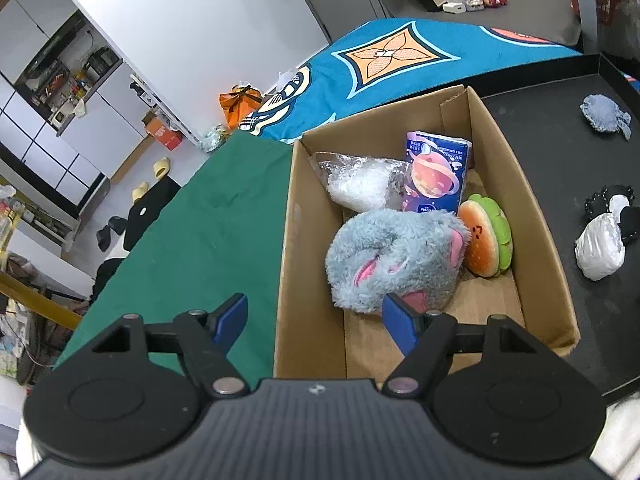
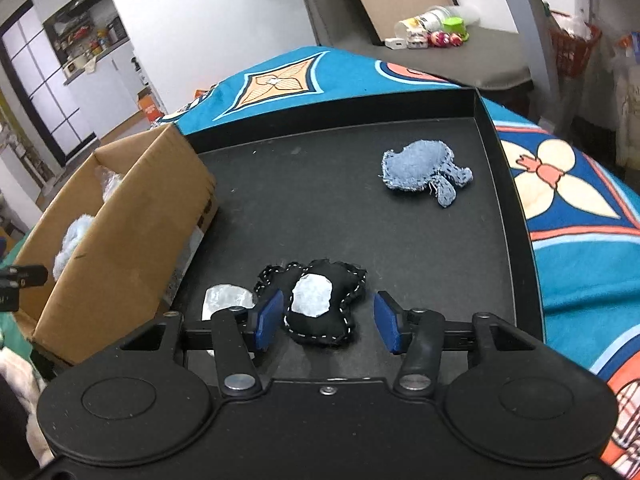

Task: Organize soft objects
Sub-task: 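Reach the right gripper to the black-and-white plush and grasp it, then carry the black-and-white plush into the box and release it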

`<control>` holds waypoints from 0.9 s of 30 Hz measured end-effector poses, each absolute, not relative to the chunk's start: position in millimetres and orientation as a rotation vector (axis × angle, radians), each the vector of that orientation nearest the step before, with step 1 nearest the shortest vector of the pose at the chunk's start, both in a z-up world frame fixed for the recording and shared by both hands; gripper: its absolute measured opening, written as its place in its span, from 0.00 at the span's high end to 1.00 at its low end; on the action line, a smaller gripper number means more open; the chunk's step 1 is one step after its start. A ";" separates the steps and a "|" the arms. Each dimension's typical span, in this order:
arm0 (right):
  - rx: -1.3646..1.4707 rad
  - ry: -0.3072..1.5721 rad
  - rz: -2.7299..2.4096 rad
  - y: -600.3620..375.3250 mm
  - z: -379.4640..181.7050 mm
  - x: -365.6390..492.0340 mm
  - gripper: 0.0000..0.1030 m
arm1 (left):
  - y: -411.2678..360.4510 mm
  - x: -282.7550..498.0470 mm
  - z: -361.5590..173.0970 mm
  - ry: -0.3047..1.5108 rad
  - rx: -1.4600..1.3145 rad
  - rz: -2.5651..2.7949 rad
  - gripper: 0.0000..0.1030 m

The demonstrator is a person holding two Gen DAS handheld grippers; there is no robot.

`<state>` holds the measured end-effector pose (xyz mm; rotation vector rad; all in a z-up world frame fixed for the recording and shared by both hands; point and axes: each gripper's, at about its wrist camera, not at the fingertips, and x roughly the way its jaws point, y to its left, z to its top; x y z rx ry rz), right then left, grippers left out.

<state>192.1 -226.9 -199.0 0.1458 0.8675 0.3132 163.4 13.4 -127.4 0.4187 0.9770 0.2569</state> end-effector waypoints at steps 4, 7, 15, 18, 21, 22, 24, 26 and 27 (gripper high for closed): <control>0.188 0.843 0.301 -229.4 -200.5 195.0 0.51 | 6.7 167.0 -128.9 0.986 0.449 0.260 0.29; 0.196 0.842 0.297 -228.0 -203.1 198.6 0.51 | 1.4 168.6 -129.6 0.986 0.468 0.263 0.29; 0.108 0.906 0.274 -222.8 -205.6 195.7 0.75 | -2.7 167.3 -131.9 0.993 0.475 0.280 0.29; 0.149 0.920 0.265 -234.1 -203.8 194.6 0.78 | -1.5 167.0 -134.6 0.999 0.479 0.292 0.29; 0.202 0.913 0.266 -245.1 -198.0 192.6 0.78 | -1.1 165.6 -135.8 1.000 0.476 0.298 0.29; 0.227 0.907 0.269 -249.1 -193.7 192.3 0.78 | -0.7 165.3 -135.5 1.001 0.473 0.299 0.29; 0.216 0.880 0.266 -252.5 -184.1 190.4 0.78 | -0.8 164.8 -133.7 1.000 0.473 0.299 0.29; 0.221 0.856 0.264 -256.7 -174.5 188.2 0.78 | -1.6 163.4 -131.0 0.994 0.473 0.297 0.29; 0.229 0.846 0.264 -258.7 -169.6 186.2 0.78 | -2.0 162.7 -129.5 0.991 0.473 0.296 0.29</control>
